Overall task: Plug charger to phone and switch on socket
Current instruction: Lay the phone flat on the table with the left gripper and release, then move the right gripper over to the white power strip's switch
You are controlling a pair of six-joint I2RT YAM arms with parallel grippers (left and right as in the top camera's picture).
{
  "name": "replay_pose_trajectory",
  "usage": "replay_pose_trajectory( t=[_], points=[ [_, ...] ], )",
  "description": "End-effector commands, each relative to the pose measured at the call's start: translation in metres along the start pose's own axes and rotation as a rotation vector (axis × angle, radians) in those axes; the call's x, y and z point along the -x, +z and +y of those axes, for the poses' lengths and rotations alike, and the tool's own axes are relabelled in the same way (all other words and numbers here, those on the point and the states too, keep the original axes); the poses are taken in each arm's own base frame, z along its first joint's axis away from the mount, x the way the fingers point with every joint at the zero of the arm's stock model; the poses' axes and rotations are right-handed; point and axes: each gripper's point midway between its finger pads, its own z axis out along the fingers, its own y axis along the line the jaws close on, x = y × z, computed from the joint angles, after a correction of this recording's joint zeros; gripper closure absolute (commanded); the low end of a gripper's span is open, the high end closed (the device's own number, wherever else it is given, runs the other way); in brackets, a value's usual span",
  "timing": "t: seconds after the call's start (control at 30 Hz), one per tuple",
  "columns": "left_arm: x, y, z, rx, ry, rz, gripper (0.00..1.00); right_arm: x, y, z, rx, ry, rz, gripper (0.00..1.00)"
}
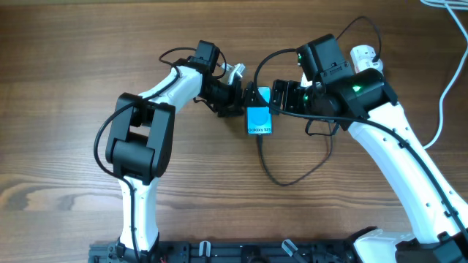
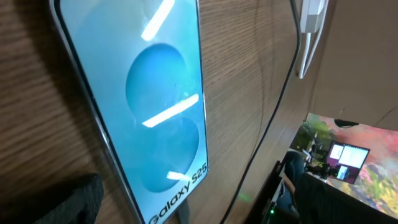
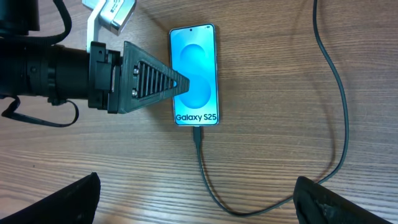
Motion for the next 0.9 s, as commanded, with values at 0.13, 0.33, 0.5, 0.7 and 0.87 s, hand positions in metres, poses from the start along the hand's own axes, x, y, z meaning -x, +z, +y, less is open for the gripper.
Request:
replay_pose_trajectory(
  t=[0.13,0.33,0.5,0.7,0.87],
  points=[
    [-0.016,-0.032,0.067,0.396,-0.092,-0.023,0.0,0.007,-0.006,-0.033,-0.06,0.089,-0.005,0.0],
    [-0.005,-0.106,0.026,0.553,-0.084,-0.237,0.0,0.02,-0.014,-0.077,0.011,0.161,0.037,0.0],
    [-0.011,-0.187,-0.024,0.648,-0.095,-0.509,0.0,0.031,-0.028,-0.119,0.082,0.172,0.03,0.0],
    [-0.029,-0.242,-0.063,0.679,-0.047,-0.688,0.0,0.041,-0.037,-0.164,0.038,0.382,-0.023,0.01],
    [-0.036,-0.255,-0.078,0.659,-0.022,-0.733,0.0,0.052,-0.037,-0.174,0.017,0.45,-0.076,0.0]
  ],
)
